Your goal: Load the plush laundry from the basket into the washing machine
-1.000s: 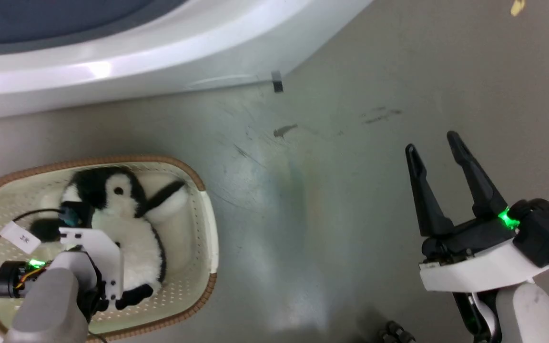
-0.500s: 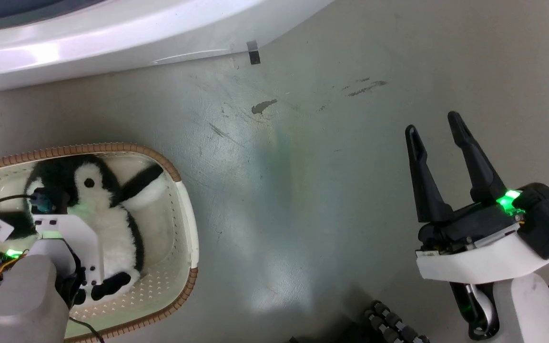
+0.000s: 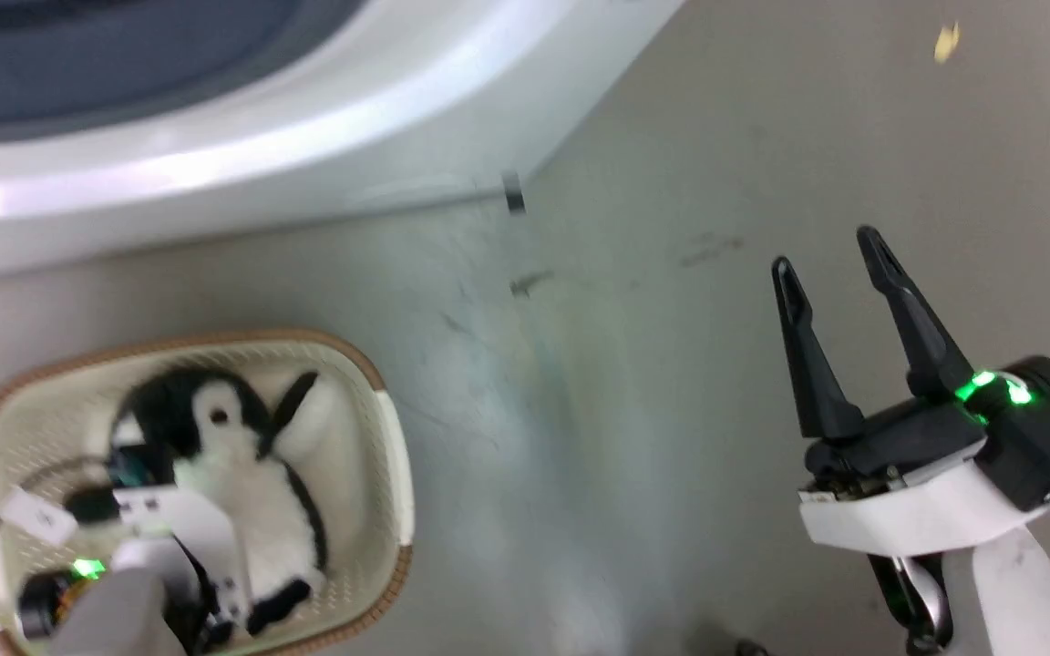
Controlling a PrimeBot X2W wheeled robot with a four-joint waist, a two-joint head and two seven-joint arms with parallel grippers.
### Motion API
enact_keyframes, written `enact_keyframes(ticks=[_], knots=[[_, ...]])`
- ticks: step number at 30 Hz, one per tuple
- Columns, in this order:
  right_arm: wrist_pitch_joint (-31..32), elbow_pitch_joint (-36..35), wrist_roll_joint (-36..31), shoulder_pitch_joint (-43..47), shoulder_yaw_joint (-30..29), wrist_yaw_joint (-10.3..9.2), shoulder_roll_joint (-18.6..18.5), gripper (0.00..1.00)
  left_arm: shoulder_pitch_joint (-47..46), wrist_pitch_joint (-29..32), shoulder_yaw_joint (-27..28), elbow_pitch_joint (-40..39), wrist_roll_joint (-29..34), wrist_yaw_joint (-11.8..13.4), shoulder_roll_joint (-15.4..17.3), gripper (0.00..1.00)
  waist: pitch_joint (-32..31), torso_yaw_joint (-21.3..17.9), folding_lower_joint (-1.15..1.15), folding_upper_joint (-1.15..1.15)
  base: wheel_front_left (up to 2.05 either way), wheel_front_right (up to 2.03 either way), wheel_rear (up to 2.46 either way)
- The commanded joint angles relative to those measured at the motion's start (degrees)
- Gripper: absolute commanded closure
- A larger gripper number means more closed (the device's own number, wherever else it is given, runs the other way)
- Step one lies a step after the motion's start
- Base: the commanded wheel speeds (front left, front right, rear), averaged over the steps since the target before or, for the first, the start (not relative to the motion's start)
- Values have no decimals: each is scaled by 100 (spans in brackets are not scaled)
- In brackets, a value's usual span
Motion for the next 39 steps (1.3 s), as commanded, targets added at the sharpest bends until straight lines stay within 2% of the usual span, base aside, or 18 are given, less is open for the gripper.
enact_keyframes(ticks=[1, 10, 18, 23, 30, 34, 39], knots=[[-32, 38, -128, 137, -79, -5, 4, 0, 207, -142, -17, 64, -55, -41, -98, 100, -629, 264, 0, 0, 0, 0, 0], [-32, 169, -508, 763, -386, -5, 4, 0, 839, -1453, -239, -23, -69, -208, -650, 100, -1911, 829, 0, 0, 0, 0, 0], [-32, 267, -549, 1204, -514, -5, 4, 0, 1452, -1857, -375, -555, -184, -269, -889, 100, -2727, 1196, 0, 0, 0, 0, 0], [-32, 275, -550, 1395, -527, -5, 4, 0, 1960, -1868, -276, -1744, -107, -273, -792, 100, -3059, 1321, 0, 0, 0, 0, 0], [-32, 235, -540, 1521, -545, -5, 4, 0, 2711, -1869, 205, -4029, 296, -251, -746, 100, -3193, 1361, 0, 0, 0, 0, 0], [-32, 183, -536, 1487, -498, -5, 4, 0, 2839, -1870, 488, -5028, 481, -237, -798, 100, -3053, 1282, 0, 0, 0, 0, 0], [-32, 108, -449, 1329, -506, -5, 4, 0, 2525, -1870, 698, -5801, 629, -226, -802, 100, -2604, 1081, 0, 0, 0, 0, 0]])
